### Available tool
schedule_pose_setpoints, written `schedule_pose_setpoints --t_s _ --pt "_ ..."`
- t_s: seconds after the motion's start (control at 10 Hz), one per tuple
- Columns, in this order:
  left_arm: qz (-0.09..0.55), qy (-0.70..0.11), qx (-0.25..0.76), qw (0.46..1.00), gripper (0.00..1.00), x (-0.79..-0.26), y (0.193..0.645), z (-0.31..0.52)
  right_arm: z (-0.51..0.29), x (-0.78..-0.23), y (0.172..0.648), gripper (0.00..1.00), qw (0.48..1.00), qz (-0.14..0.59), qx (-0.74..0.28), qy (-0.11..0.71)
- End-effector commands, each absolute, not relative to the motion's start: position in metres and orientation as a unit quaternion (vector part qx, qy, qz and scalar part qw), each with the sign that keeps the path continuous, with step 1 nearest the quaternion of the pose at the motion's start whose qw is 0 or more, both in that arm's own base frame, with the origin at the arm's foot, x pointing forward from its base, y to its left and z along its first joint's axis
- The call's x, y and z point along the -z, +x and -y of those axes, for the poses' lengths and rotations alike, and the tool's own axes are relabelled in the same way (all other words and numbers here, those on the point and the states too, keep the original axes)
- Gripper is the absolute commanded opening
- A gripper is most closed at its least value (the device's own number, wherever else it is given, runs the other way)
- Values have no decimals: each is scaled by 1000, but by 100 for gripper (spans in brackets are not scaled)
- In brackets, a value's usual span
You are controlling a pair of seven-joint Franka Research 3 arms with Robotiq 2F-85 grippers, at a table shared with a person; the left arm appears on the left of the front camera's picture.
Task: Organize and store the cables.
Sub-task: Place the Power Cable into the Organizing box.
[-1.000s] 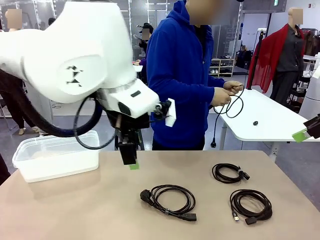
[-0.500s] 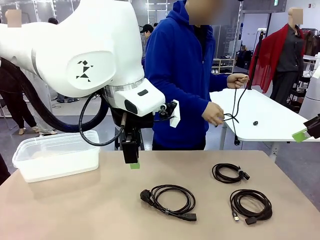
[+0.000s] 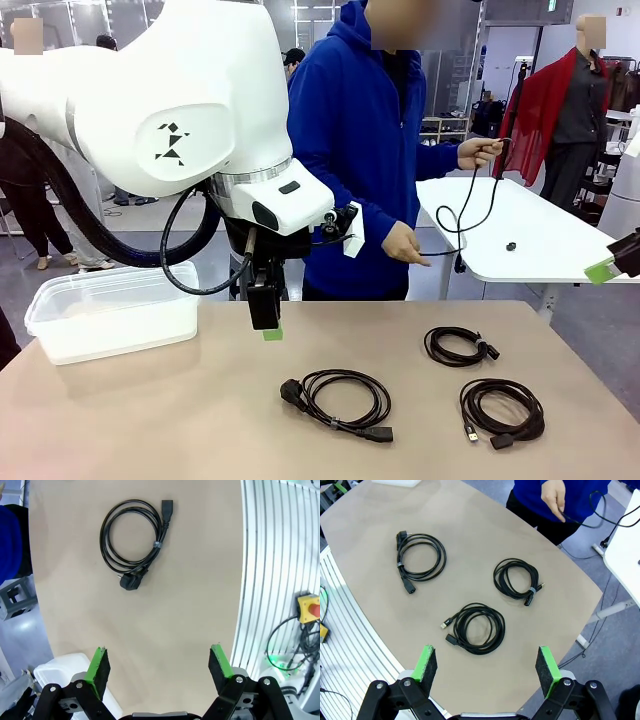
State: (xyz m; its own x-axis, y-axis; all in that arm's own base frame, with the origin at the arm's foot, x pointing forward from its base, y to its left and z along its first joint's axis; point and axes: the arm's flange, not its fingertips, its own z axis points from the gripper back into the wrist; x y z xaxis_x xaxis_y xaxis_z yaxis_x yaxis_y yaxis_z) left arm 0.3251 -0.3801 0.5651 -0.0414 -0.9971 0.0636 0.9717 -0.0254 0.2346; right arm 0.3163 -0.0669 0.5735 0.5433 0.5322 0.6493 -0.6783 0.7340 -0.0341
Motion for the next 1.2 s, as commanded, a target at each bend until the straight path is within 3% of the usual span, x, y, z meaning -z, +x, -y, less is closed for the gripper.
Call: schedule_pose_setpoints --t_s 0.0,0.3,0.6,1.1 --pt "113 53 715 688 100 -563 325 382 68 -573 316 100 870 329 -350 112" --pt "107 59 714 690 100 -565 325 380 68 -573 316 100 870 329 -350 112" --pt "119 8 727 676 100 -533 348 371 68 -573 316 100 870 329 -350 112" --pt "98 3 739 667 100 -509 365 392 68 -573 316 100 870 329 -350 112"
